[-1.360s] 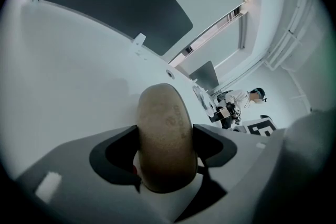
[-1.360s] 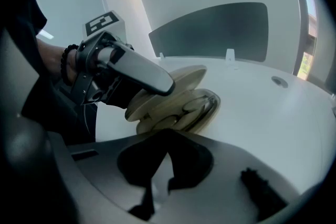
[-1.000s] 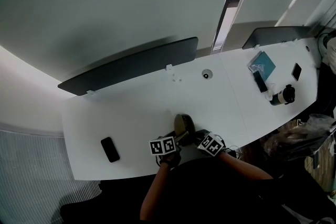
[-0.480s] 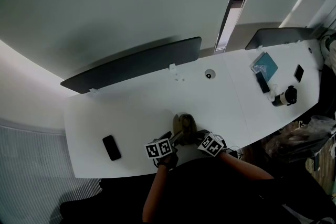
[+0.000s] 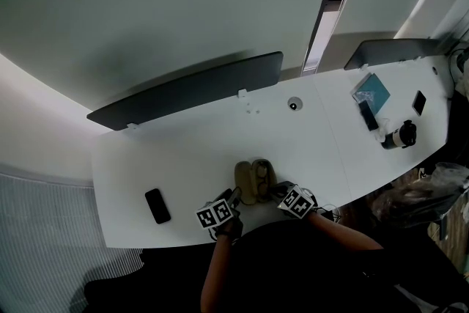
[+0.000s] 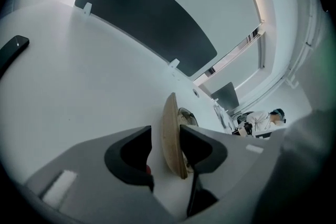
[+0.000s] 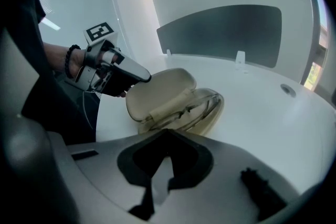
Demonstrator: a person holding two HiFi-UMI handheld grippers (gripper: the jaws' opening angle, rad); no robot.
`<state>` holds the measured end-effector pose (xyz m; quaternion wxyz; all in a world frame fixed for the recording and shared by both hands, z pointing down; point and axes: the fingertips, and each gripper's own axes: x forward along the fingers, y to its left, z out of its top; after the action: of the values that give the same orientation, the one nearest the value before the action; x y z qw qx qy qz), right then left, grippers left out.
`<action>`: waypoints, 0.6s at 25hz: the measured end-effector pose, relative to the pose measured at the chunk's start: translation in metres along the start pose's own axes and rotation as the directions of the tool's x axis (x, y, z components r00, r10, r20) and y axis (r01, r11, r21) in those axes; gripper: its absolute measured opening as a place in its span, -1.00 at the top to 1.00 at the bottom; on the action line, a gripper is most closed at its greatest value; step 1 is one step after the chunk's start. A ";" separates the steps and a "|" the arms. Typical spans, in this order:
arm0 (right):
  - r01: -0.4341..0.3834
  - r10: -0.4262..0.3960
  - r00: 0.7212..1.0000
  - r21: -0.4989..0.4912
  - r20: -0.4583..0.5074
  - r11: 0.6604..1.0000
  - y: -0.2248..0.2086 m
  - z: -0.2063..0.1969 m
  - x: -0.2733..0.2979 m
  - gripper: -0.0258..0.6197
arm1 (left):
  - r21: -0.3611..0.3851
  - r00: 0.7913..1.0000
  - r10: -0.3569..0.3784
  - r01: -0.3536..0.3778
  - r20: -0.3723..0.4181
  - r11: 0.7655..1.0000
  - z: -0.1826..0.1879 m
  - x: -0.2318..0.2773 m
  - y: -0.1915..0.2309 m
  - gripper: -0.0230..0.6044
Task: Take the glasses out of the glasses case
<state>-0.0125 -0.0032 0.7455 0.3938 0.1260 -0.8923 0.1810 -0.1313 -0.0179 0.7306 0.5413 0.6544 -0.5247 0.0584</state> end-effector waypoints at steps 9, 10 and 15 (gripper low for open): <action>-0.005 0.005 1.000 -0.055 -0.014 0.998 0.002 0.000 0.000 0.90 | 0.038 0.999 0.045 -0.044 -0.026 0.998 -0.008 0.008 0.010 0.78; -0.006 0.005 1.000 -0.073 -0.017 0.997 0.002 0.000 0.001 0.90 | 0.028 0.999 0.045 -0.044 -0.024 0.999 -0.009 0.009 0.013 0.78; -0.009 0.006 1.000 -0.114 -0.027 0.993 0.000 -0.002 0.002 0.90 | 0.035 0.998 0.059 -0.058 -0.030 0.998 -0.013 0.013 0.021 0.78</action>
<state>-0.0128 -0.0023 0.7478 0.4114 0.0977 -0.8964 0.1329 -0.1343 -0.0129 0.7577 0.5360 0.6470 -0.5341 0.0934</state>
